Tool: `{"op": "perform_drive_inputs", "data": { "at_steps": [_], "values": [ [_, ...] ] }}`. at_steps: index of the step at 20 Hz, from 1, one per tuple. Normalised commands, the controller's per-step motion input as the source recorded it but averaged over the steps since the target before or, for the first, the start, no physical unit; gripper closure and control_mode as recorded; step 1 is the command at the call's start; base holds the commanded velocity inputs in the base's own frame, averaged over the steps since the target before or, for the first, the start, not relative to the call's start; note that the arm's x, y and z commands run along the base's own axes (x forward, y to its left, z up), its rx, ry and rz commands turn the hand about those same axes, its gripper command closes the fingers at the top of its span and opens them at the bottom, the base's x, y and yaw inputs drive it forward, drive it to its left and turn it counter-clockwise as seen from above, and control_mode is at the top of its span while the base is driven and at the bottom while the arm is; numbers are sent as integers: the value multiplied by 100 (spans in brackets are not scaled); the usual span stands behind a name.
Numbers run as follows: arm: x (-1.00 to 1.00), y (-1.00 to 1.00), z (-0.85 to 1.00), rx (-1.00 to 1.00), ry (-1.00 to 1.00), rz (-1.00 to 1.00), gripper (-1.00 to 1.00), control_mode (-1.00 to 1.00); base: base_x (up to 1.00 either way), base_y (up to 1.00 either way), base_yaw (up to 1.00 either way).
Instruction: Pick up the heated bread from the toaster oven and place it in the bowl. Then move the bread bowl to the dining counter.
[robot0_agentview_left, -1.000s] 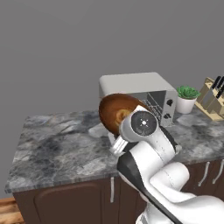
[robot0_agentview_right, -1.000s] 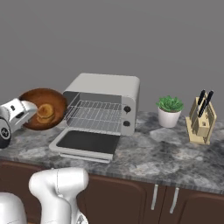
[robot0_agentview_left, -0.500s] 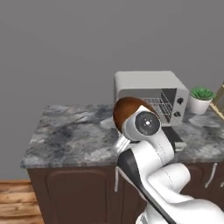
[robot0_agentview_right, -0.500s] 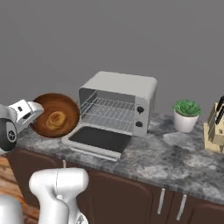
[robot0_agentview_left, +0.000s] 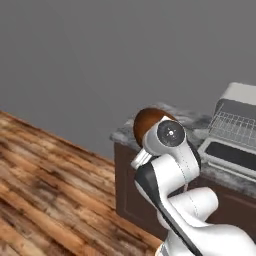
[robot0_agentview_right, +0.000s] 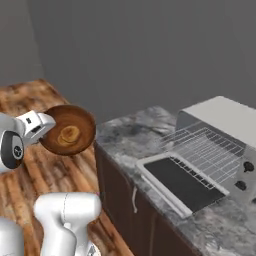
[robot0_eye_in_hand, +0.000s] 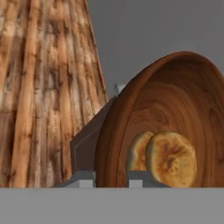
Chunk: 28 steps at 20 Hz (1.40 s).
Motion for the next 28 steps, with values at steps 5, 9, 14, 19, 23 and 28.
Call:
{"op": "perform_drive_inputs", "data": {
  "at_steps": [5,9,14,19,23,28],
  "values": [
    [0,0,0,0,0,0,100,100,-4,0,100],
    [0,0,0,0,0,0,100,100,0,0,100],
    [0,0,0,0,0,0,100,100,0,11,99],
    [0,0,0,0,0,0,100,100,19,86,68],
    [0,0,0,0,0,0,100,100,91,100,20],
    [0,0,0,0,0,0,100,100,100,100,-2]
  ]
}}
